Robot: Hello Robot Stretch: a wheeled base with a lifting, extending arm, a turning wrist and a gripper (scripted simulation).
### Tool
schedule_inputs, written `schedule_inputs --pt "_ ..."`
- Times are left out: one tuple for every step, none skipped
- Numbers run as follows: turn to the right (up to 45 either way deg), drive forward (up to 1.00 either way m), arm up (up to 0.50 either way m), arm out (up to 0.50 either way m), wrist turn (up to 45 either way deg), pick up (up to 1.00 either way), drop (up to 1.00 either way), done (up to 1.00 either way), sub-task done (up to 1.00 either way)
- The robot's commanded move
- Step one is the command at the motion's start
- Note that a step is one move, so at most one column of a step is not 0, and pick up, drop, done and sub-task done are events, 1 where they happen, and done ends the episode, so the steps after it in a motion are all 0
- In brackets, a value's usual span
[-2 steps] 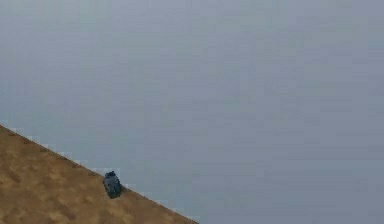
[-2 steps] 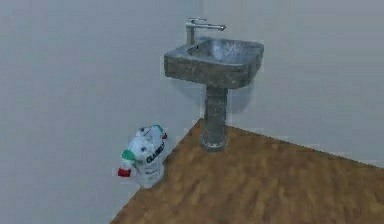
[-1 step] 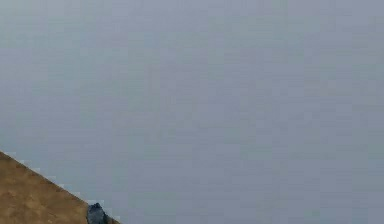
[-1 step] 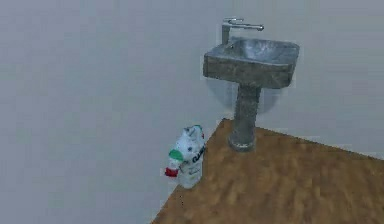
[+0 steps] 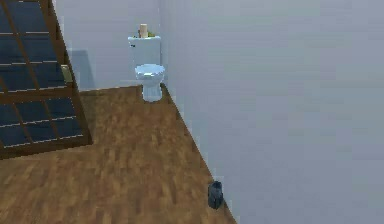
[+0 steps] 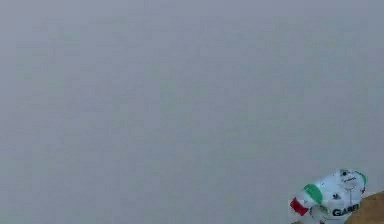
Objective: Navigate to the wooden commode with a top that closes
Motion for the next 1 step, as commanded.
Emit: schedule_inputs --pt "-15.0 0.00 0.00 0.00 0.0 0.00 0.00 0.00 0.00"
